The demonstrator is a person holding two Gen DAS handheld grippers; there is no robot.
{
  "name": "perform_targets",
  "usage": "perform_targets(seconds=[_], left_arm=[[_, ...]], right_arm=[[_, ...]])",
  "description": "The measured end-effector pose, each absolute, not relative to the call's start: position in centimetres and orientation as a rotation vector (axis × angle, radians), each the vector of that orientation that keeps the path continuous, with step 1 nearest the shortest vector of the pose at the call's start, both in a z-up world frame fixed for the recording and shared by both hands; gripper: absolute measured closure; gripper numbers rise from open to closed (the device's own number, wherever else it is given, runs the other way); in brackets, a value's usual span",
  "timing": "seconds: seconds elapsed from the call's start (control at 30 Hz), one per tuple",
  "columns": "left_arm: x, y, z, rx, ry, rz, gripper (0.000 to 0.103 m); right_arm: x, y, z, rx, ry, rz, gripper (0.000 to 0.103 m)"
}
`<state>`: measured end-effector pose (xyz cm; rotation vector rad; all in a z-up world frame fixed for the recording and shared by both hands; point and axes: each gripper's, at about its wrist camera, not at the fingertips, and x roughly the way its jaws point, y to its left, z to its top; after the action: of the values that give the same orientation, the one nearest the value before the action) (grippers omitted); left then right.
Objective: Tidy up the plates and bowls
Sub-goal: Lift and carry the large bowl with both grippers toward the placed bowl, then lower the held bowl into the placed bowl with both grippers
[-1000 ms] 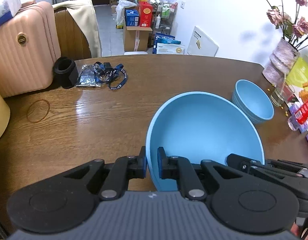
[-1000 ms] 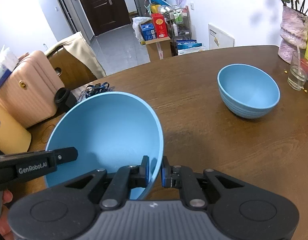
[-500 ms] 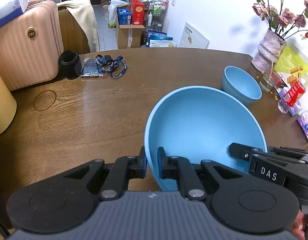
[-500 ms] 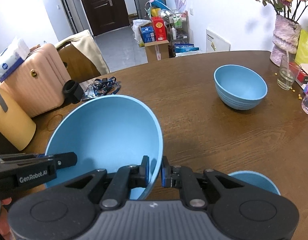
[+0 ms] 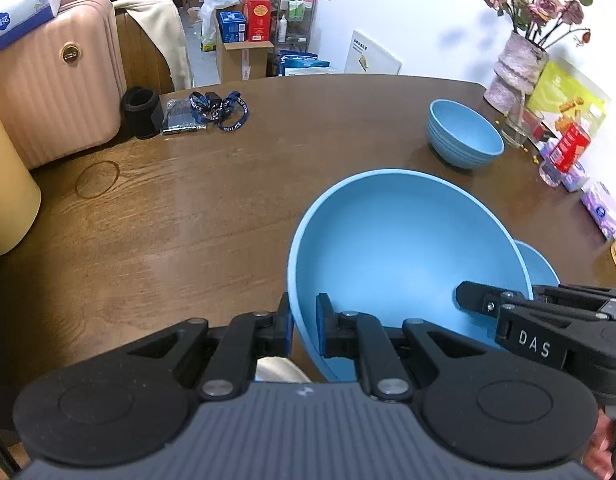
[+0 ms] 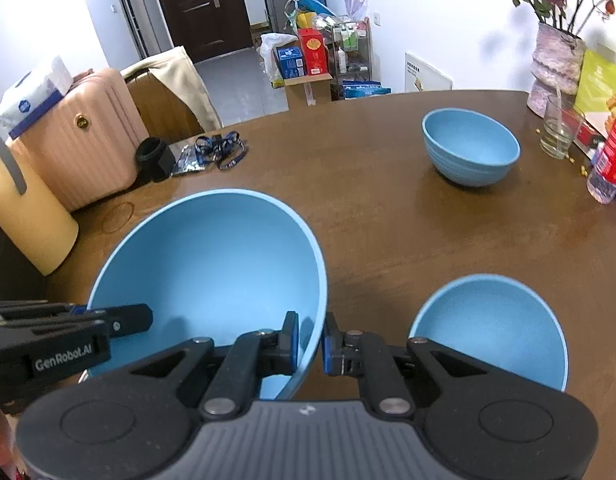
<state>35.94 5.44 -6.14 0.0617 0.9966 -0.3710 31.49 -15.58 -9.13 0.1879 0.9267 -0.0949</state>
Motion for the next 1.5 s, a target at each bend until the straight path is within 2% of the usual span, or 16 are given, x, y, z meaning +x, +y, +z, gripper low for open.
perform_targets(seconds=[0.73,1.5], left_arm=[[27.8,2.8,-6.2,0.05,0.998,-0.366,0.091],[27.8,-4.3,-6.6,0.068,1.004,-0.385,0.091]], right_arm=[[24.0,-18.1,-9.0,0.152,0.936,-0.055,0.091],[23.7,-24.8,-8.8,0.164,0.894,-0.069,0.092]])
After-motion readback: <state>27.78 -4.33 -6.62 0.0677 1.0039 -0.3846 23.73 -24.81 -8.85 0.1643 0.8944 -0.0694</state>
